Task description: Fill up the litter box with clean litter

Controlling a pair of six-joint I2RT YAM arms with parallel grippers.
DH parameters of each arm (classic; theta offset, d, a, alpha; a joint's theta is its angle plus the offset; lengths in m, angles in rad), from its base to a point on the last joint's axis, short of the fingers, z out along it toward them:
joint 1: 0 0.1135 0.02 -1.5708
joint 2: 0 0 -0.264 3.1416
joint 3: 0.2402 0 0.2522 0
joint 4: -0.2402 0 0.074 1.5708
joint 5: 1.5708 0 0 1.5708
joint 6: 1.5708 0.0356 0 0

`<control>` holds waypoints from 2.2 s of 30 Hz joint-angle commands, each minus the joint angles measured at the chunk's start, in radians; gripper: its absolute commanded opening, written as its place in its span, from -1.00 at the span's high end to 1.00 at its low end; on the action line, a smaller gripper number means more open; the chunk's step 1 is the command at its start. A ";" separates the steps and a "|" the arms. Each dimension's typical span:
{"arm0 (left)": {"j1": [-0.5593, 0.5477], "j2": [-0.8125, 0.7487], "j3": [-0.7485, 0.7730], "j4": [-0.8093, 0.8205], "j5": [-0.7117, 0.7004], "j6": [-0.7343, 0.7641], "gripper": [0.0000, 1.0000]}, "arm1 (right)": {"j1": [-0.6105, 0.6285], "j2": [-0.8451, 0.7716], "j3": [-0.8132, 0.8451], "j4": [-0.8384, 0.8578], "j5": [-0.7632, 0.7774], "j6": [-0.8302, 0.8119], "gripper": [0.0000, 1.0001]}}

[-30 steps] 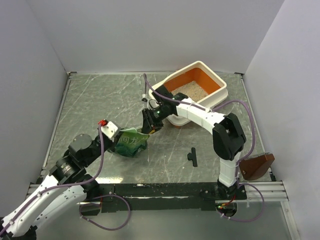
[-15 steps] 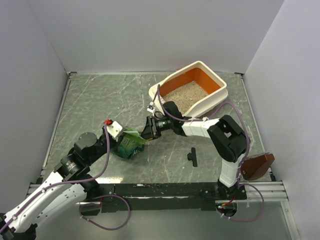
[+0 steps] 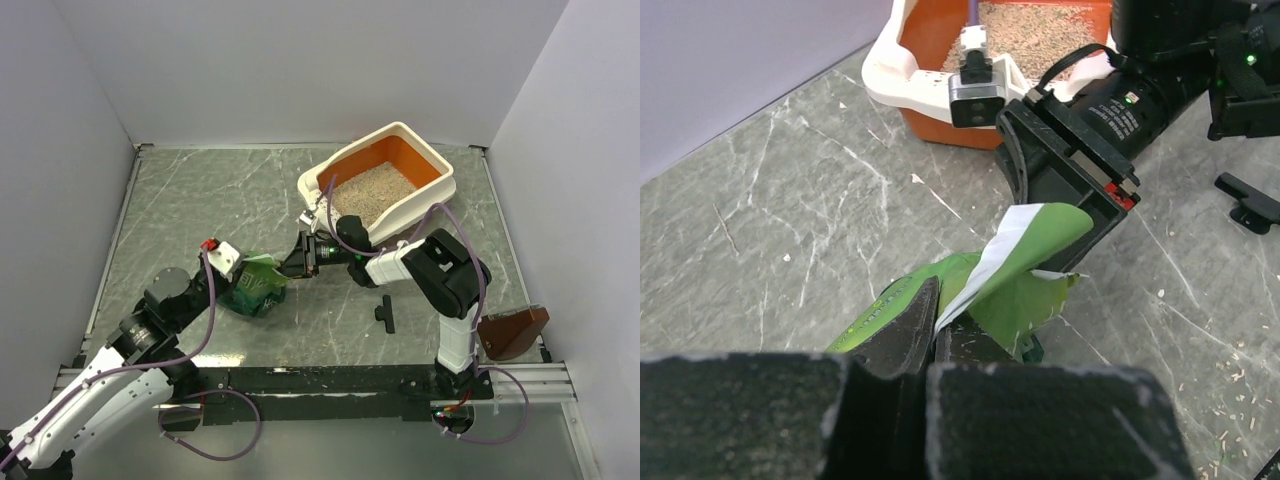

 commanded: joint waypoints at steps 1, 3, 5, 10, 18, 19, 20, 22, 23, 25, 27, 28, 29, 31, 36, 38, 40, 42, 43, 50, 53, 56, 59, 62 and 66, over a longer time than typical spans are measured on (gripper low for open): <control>0.001 -0.034 0.012 0.140 -0.033 -0.018 0.99 | -0.004 -0.048 -0.016 0.218 -0.006 0.033 1.00; 0.001 -0.036 0.010 0.140 -0.034 -0.018 0.99 | -0.013 -0.068 -0.035 0.263 -0.012 0.056 1.00; 0.001 -0.039 0.009 0.140 -0.030 -0.019 0.99 | -0.025 -0.087 -0.057 0.310 -0.017 0.080 1.00; 0.001 -0.049 0.001 0.146 -0.025 -0.018 0.99 | -0.056 -0.142 -0.118 0.383 -0.025 0.129 1.00; 0.000 -0.042 -0.002 0.143 -0.008 -0.018 0.99 | -0.099 -0.249 -0.200 0.406 -0.043 0.153 1.00; 0.001 -0.037 -0.004 0.146 -0.004 -0.016 0.99 | -0.103 -0.264 -0.207 0.394 -0.045 0.148 1.00; 0.000 -0.034 -0.004 0.145 -0.001 -0.016 0.99 | -0.110 -0.283 -0.218 0.380 -0.048 0.140 1.00; -0.004 -0.028 -0.002 0.142 0.004 -0.015 0.99 | -0.125 -0.315 -0.238 0.360 -0.051 0.136 1.00; -0.004 -0.025 -0.004 0.142 0.006 -0.012 0.99 | -0.133 -0.332 -0.246 0.352 -0.057 0.134 1.00; -0.008 -0.020 -0.004 0.142 0.013 -0.010 0.99 | -0.151 -0.364 -0.273 0.345 -0.063 0.136 1.00; -0.010 -0.013 -0.007 0.146 0.022 -0.011 0.99 | -0.168 -0.398 -0.293 0.331 -0.074 0.133 1.00; -0.011 -0.010 -0.007 0.149 0.027 -0.011 0.99 | -0.180 -0.413 -0.308 0.314 -0.078 0.125 1.00; -0.013 -0.005 -0.008 0.152 0.030 -0.015 0.99 | -0.186 -0.427 -0.321 0.300 -0.081 0.116 1.00; -0.013 -0.005 -0.010 0.159 0.038 -0.016 0.99 | -0.203 -0.453 -0.348 0.282 -0.086 0.106 1.00; -0.014 -0.025 -0.028 0.185 0.056 -0.018 0.99 | -0.243 -0.492 -0.436 0.324 -0.098 0.126 1.00; -0.017 -0.014 -0.030 0.186 0.056 -0.016 0.99 | -0.264 -0.507 -0.466 0.346 -0.098 0.151 1.00; -0.022 0.001 -0.028 0.185 0.056 -0.016 0.99 | -0.291 -0.522 -0.497 0.367 -0.098 0.172 1.00; -0.025 0.013 -0.028 0.186 0.056 -0.016 0.99 | -0.311 -0.539 -0.522 0.377 -0.101 0.191 1.00; -0.027 0.019 -0.030 0.191 0.056 -0.015 0.99 | -0.318 -0.550 -0.531 0.366 -0.101 0.197 1.00; -0.045 0.029 -0.041 0.202 0.044 -0.007 0.99 | -0.347 -0.651 -0.580 0.181 -0.086 0.142 1.00; -0.047 0.027 -0.042 0.205 0.038 -0.004 0.99 | -0.372 -0.688 -0.600 0.128 -0.089 0.122 1.00; -0.048 0.024 -0.045 0.208 0.045 -0.001 0.99 | -0.390 -0.717 -0.612 0.056 -0.083 0.100 1.00; -0.050 0.017 -0.048 0.214 0.056 -0.001 0.99 | -0.400 -0.731 -0.625 0.015 -0.078 0.097 1.00; -0.050 0.013 -0.050 0.214 0.047 -0.001 0.99 | -0.407 -0.751 -0.641 -0.001 -0.068 0.117 1.00; -0.053 0.015 -0.048 0.212 0.039 -0.001 0.99 | -0.412 -0.801 -0.651 -0.034 -0.063 0.148 1.00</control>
